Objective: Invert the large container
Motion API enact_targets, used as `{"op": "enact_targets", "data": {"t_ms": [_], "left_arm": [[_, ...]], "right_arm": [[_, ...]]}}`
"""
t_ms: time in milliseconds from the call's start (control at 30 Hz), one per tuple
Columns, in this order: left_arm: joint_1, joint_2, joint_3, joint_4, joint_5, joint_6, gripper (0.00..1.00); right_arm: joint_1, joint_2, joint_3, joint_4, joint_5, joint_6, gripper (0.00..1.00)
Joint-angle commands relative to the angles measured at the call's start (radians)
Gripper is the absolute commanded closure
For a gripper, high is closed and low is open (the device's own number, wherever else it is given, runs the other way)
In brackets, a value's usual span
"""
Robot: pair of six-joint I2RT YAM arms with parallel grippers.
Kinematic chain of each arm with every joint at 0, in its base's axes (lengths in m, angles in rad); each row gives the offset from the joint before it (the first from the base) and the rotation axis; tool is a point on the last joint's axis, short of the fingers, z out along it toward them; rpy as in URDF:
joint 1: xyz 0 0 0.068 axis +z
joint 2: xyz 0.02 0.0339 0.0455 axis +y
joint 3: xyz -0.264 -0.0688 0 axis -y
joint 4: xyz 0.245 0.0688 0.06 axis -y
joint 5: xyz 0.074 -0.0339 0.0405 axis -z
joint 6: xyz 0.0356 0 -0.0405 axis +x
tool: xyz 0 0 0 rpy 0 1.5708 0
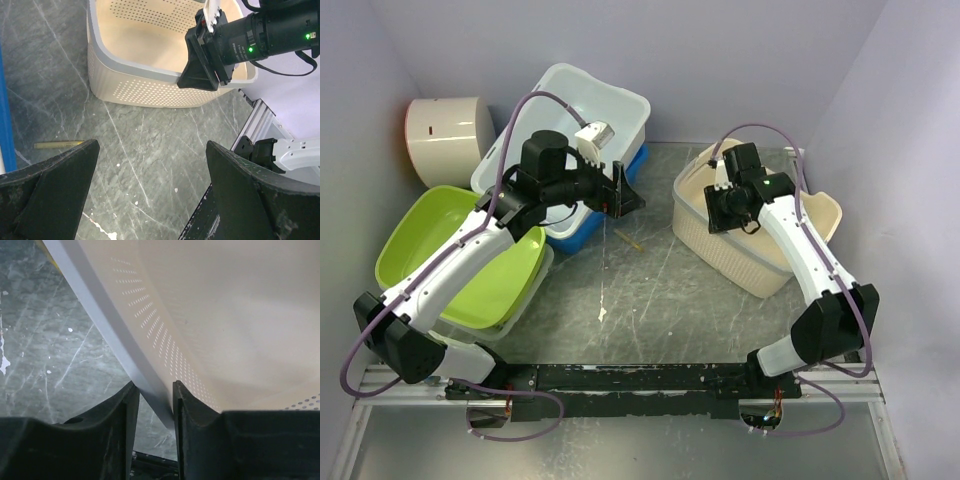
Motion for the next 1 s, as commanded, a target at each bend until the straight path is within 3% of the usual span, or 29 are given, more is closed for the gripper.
{"op": "enact_targets", "data": {"t_ms": [0, 100, 233, 333, 500, 533, 767, 867, 967], "left_arm": [[-0.002, -0.032, -0.001, 0.029, 0.006, -0.001, 0.00], [-0.003, -0.031, -0.001, 0.026, 0.002, -0.001, 0.00], [-0.003, -0.030, -0.002, 0.029, 0.002, -0.001, 0.00], [-0.003, -0.028, -0.003, 0.037, 0.006, -0.001, 0.00], [-0.003, -0.019, 0.016, 0.040, 0.018, -0.001, 0.00], [-0.003, -0.017, 0.025, 0.038, 0.022, -0.034, 0.00], [-0.007, -0.046, 0.050, 0.048, 0.020, -0.060, 0.00], [-0.008, -0.063, 0.060, 0.036, 0.002, -0.057, 0.00], [-0.008, -0.076, 0.078, 0.018, -0.016, -0.051, 0.00]], "right_arm": [[0.001, 0.034, 0.047, -0.044, -0.021, 0.044, 0.68], [0.002, 0.041, 0.047, -0.043, 0.002, 0.032, 0.45], [0.002, 0.044, -0.006, -0.031, 0.032, 0.023, 0.41], [0.002, 0.043, -0.028, -0.016, -0.003, 0.031, 0.53], [0.002, 0.049, 0.007, -0.017, -0.090, 0.045, 0.96], [0.002, 0.050, 0.025, -0.016, -0.141, 0.048, 1.00], [-0.007, 0.040, 0.246, 0.065, -0.312, 0.249, 1.00], [-0.047, 0.016, 0.265, 0.244, -0.435, 0.410, 1.00], [-0.108, -0.026, 0.157, 0.559, -0.601, 0.646, 1.00]]}}
